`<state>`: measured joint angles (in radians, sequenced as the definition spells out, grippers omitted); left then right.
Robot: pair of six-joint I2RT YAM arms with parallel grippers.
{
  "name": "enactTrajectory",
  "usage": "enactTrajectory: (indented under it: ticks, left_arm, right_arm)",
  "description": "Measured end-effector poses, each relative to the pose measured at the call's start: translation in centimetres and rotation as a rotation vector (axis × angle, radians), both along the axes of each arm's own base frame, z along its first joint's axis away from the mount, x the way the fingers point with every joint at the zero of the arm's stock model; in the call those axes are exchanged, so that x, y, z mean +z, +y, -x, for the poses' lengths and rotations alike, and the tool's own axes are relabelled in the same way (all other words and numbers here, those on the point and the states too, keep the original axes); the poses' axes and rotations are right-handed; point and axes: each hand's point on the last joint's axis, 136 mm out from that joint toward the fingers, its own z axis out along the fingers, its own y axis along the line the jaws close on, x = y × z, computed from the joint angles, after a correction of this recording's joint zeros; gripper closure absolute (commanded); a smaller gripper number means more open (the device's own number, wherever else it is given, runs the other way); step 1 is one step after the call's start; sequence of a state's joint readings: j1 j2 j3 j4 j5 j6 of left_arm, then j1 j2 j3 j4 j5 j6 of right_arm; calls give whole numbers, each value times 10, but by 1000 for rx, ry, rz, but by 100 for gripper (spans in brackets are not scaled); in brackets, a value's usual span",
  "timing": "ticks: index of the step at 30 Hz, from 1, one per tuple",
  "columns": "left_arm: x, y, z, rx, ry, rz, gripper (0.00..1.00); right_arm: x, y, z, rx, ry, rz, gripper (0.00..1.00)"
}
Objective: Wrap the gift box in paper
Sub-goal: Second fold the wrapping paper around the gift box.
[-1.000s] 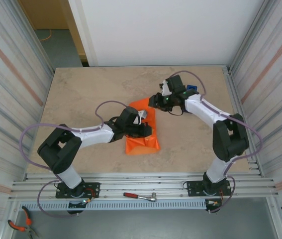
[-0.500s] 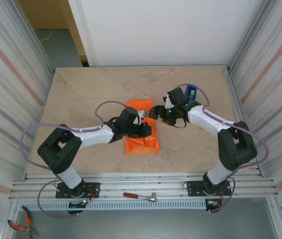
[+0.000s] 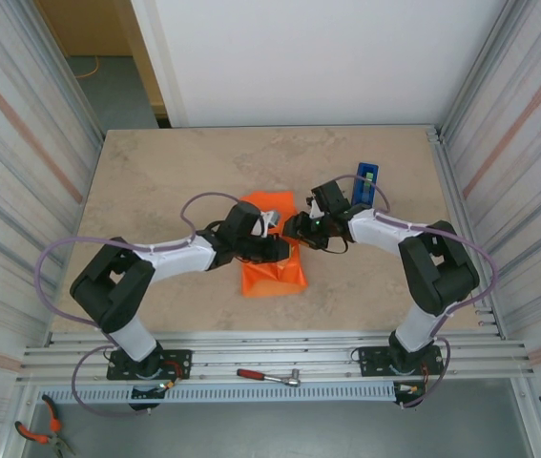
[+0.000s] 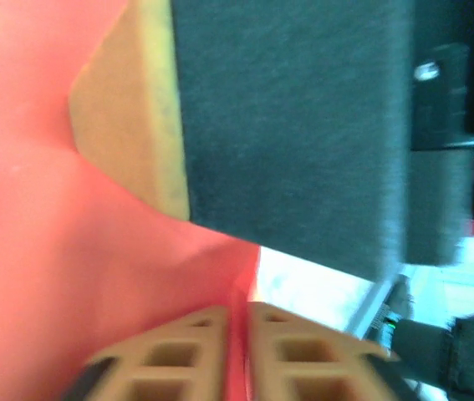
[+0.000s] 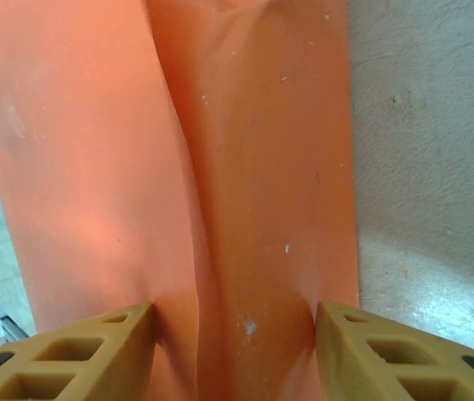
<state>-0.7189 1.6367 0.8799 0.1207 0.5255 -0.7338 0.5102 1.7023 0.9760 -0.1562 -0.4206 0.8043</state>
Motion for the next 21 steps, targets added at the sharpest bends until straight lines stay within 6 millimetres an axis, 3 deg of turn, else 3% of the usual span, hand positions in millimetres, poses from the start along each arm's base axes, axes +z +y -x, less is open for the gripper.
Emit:
enactTrajectory:
  ticks: [4,8,10,14,21]
  left_arm:
    - [35,17,-12,16,-3,78,42]
    - [74,51,-39,103,-55,151,34]
    - [83,69,-51,156,-74,164,32]
    - [67,103,-64,241,-62,120,29]
    - [14,118,-49,232,0,-13,23]
  right_arm:
    - [1,0,1,-4,-19,-14,58]
    - [0,0,0,-5,-29,-21,61]
    - [0,0,0,-4,-36,-26,62]
    - [0,0,1,-4,-47,-31,63]
    - [0,4,2,-5,-60,-41,64]
